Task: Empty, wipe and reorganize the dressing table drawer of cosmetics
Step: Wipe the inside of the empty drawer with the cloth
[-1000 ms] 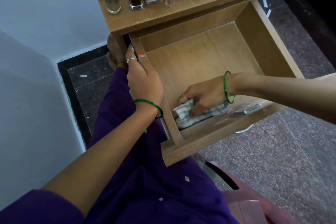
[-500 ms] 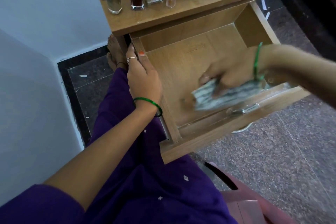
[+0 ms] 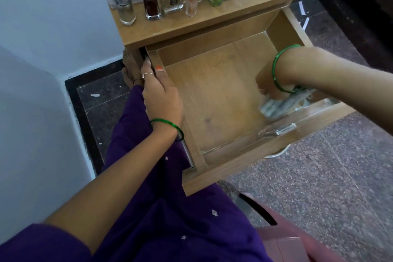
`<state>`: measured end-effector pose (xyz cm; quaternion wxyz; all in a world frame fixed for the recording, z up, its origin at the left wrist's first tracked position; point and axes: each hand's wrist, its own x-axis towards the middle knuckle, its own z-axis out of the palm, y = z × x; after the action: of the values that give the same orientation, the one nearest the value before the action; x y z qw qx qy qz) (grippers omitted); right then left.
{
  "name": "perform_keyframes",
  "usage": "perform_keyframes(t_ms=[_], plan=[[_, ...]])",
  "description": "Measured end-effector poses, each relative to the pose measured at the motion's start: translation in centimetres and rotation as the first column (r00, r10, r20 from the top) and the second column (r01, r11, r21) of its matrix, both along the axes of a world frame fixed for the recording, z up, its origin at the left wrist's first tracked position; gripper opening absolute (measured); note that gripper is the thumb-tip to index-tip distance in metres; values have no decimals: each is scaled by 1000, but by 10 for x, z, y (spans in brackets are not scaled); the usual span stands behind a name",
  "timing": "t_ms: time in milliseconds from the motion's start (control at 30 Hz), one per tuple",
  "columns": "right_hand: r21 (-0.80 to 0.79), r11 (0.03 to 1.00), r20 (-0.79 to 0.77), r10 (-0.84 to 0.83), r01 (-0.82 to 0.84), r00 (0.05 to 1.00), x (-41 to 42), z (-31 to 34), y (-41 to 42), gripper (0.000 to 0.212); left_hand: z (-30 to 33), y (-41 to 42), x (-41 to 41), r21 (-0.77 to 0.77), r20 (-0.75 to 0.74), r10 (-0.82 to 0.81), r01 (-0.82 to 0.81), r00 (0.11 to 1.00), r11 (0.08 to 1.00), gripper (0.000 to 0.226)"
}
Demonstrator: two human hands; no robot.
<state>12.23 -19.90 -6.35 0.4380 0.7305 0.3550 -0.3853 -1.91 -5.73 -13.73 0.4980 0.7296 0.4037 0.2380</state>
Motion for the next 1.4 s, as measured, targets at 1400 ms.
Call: perform_keyframes(t_ms=[1400], plan=[[769, 632, 326, -512, 92, 795, 24, -36, -15, 43, 7, -2, -2, -50, -8, -12, 11, 1000, 999, 43]])
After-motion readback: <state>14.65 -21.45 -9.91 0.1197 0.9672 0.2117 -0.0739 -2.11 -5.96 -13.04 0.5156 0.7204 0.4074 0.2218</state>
